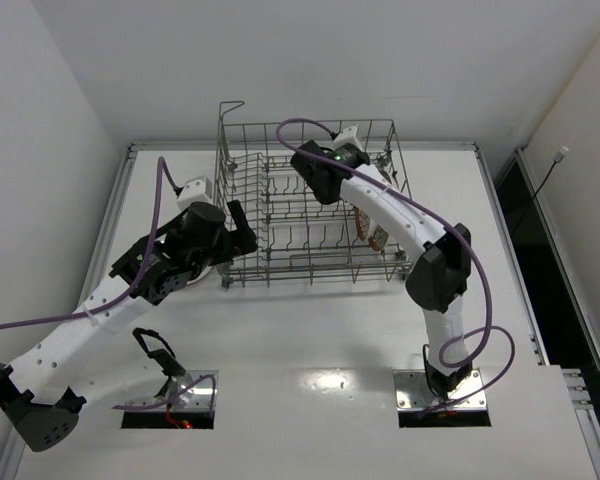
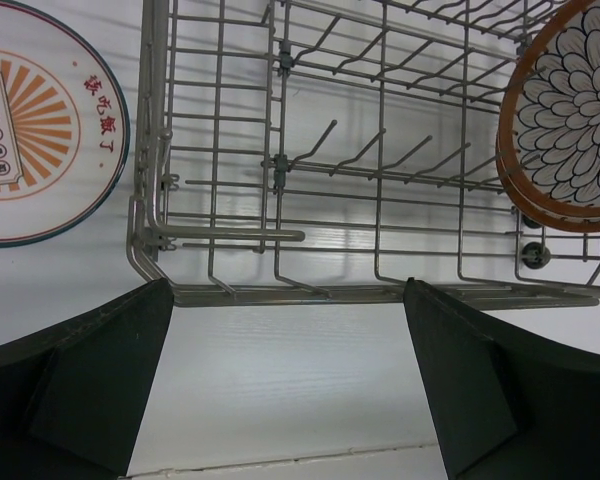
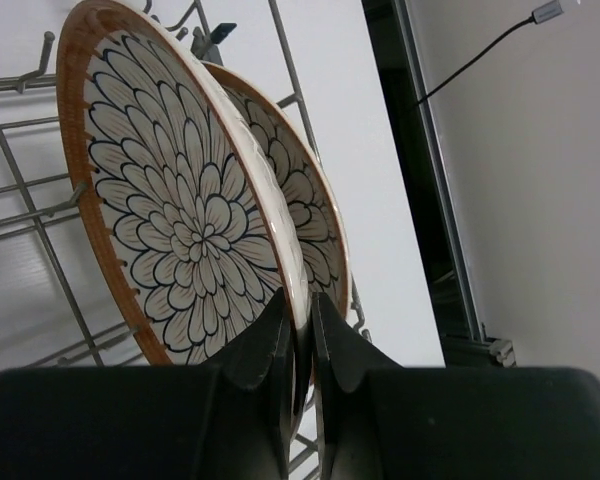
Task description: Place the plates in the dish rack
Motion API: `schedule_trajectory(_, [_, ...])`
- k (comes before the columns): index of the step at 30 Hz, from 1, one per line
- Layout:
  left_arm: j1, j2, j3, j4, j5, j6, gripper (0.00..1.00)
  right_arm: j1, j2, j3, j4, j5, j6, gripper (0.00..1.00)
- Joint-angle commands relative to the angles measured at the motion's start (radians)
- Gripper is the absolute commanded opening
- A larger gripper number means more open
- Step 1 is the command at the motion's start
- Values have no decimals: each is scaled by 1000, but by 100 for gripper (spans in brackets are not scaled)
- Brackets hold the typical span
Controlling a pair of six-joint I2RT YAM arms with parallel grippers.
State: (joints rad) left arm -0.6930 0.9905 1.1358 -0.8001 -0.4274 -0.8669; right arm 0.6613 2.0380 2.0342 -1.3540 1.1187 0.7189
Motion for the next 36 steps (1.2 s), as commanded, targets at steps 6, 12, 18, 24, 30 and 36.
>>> schedule_trajectory(6, [-49, -23, 39, 10, -72, 42, 100, -8, 34, -39, -31, 21, 36, 4])
schedule_trajectory(12, [-80, -32, 39, 10, -113, 60, 100, 14, 53, -60, -54, -26, 80, 9])
schedule_trajectory(18, [-89, -41, 39, 1, -143, 69, 100, 24, 42, -62, -54, -78, 91, 39])
schedule_trajectory(24, [-89, -76, 39, -19, -201, 106, 100, 24, -13, 30, -54, -141, 63, 80])
schedule_trajectory(30, [-89, -95, 76, -66, -336, 131, 100, 34, -180, 71, -25, -313, 48, 87])
schedule_trajectory(36, [-89, -32, 270, -265, -529, -91, 100, 34, -447, -193, 232, -719, -1, 87])
